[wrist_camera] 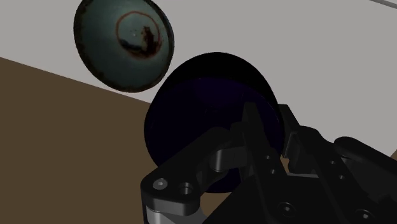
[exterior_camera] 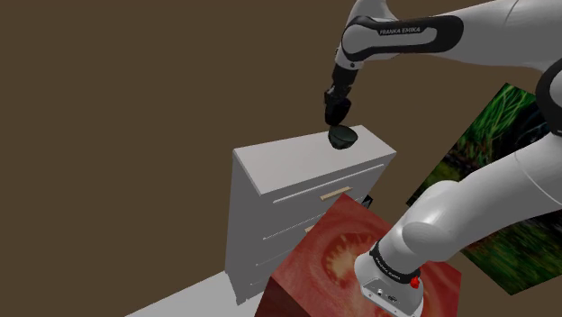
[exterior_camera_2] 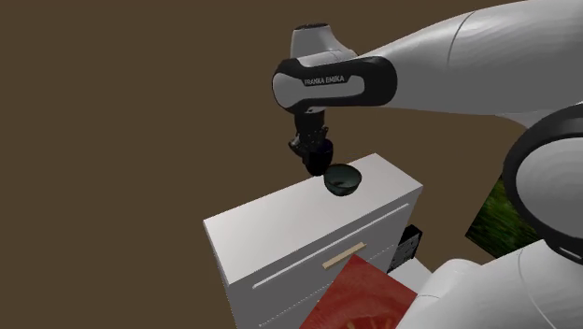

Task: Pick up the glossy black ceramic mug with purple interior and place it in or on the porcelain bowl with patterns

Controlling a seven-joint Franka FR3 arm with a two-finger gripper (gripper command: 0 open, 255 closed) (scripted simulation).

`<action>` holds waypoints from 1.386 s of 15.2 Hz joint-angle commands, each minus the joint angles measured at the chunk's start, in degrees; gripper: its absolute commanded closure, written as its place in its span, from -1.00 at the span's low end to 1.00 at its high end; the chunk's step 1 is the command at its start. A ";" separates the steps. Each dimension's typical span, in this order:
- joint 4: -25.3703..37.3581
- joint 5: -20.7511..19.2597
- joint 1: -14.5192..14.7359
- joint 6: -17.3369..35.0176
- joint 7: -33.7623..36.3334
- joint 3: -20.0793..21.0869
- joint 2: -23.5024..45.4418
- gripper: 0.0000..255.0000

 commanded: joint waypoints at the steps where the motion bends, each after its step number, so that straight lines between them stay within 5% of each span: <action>1: 0.81 -0.35 -1.07 -0.10 -2.91 -1.90 0.47 1.00; 9: 6.94 -0.35 -4.90 -1.32 -14.76 -9.53 4.46 1.00; 21: -0.45 -0.06 -5.10 8.03 -14.91 -10.41 6.55 1.00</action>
